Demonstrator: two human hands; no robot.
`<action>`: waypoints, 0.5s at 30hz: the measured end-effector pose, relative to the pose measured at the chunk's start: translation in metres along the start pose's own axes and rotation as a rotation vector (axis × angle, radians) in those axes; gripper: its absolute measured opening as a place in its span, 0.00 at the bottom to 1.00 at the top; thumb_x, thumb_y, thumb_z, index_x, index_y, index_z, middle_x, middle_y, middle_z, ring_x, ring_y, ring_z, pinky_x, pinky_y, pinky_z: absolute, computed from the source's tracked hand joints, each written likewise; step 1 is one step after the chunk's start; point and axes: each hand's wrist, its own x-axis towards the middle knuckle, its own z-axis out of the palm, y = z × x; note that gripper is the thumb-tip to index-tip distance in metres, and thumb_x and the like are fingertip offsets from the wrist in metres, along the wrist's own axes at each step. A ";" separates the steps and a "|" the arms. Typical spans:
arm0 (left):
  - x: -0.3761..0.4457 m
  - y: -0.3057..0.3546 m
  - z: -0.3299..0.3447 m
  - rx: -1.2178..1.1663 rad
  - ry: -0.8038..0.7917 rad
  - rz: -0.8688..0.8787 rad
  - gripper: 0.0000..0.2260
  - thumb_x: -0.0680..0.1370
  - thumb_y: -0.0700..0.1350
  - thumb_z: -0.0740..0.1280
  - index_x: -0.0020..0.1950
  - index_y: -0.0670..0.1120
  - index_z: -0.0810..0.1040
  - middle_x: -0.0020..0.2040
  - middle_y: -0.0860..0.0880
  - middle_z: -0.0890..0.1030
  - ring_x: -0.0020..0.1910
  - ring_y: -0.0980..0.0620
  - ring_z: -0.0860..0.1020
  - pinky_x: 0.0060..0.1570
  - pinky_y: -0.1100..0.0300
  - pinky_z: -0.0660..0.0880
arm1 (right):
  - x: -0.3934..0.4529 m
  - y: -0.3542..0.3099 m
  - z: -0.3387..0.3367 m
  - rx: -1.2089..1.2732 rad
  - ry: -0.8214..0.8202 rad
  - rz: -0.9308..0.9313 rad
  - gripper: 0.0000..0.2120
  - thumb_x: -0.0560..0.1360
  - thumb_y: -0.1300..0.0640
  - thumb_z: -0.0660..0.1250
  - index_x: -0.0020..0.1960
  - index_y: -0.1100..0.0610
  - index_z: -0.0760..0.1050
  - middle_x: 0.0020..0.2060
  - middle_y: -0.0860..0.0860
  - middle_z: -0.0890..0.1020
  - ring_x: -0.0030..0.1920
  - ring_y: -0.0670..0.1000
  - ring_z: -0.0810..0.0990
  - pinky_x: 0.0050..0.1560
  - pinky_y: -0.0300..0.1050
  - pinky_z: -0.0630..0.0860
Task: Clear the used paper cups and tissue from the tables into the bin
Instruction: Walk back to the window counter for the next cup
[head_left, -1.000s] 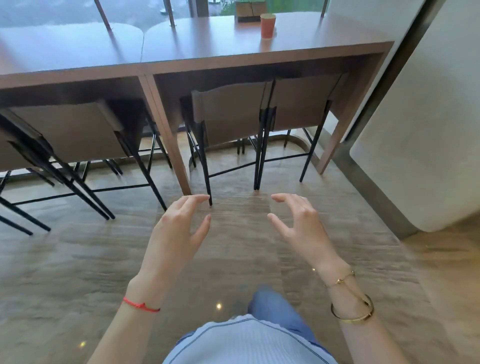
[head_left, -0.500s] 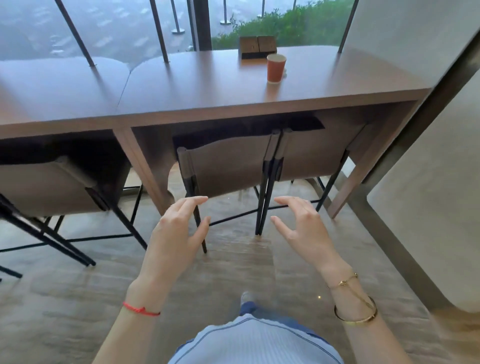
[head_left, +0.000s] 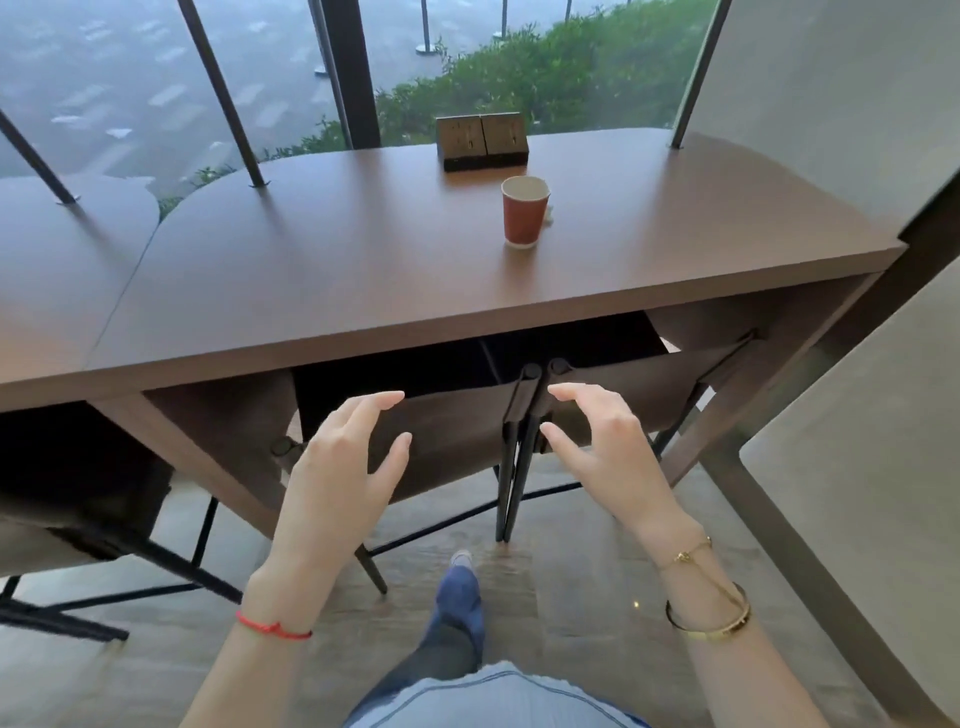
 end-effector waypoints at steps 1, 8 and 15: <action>0.017 0.000 0.005 -0.003 -0.006 0.008 0.19 0.77 0.47 0.68 0.68 0.49 0.74 0.62 0.53 0.77 0.61 0.56 0.76 0.56 0.65 0.70 | 0.015 0.007 0.000 -0.003 0.008 0.006 0.19 0.76 0.52 0.67 0.66 0.52 0.73 0.60 0.44 0.77 0.65 0.43 0.69 0.63 0.32 0.62; 0.154 0.000 0.045 -0.054 0.024 0.068 0.24 0.76 0.51 0.69 0.70 0.50 0.69 0.63 0.53 0.77 0.62 0.56 0.75 0.59 0.64 0.69 | 0.148 0.051 -0.016 -0.094 0.095 0.019 0.18 0.77 0.53 0.67 0.65 0.54 0.73 0.59 0.47 0.78 0.63 0.46 0.71 0.64 0.35 0.64; 0.285 0.012 0.087 -0.125 0.015 0.084 0.33 0.72 0.55 0.72 0.74 0.50 0.63 0.66 0.53 0.74 0.63 0.55 0.74 0.58 0.60 0.71 | 0.282 0.082 -0.028 -0.152 0.127 0.034 0.17 0.77 0.57 0.67 0.65 0.56 0.74 0.61 0.51 0.77 0.64 0.50 0.72 0.63 0.35 0.63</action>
